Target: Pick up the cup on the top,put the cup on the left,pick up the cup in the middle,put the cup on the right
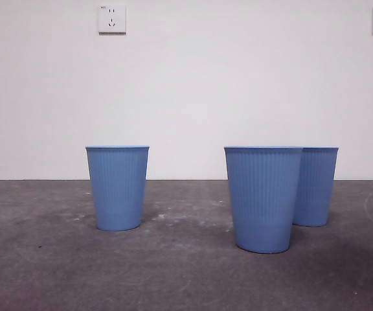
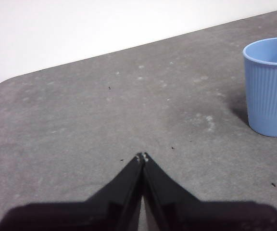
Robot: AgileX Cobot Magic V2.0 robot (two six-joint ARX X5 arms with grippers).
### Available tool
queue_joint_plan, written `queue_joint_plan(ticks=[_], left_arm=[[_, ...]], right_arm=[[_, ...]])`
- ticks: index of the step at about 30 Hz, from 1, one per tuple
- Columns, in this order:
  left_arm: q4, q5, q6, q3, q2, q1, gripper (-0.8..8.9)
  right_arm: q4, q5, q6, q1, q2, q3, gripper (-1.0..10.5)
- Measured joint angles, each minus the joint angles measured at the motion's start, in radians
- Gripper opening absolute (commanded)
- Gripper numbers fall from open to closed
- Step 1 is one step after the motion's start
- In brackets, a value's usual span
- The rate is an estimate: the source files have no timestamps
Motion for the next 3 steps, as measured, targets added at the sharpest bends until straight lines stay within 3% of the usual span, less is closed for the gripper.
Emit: queue_joint_plan(ticks=[3], left_arm=[[0.000, 0.000, 0.000, 0.000, 0.000, 0.000, -0.03]], right_arm=[[0.000, 0.000, 0.000, 0.000, 0.000, 0.000, 0.0]])
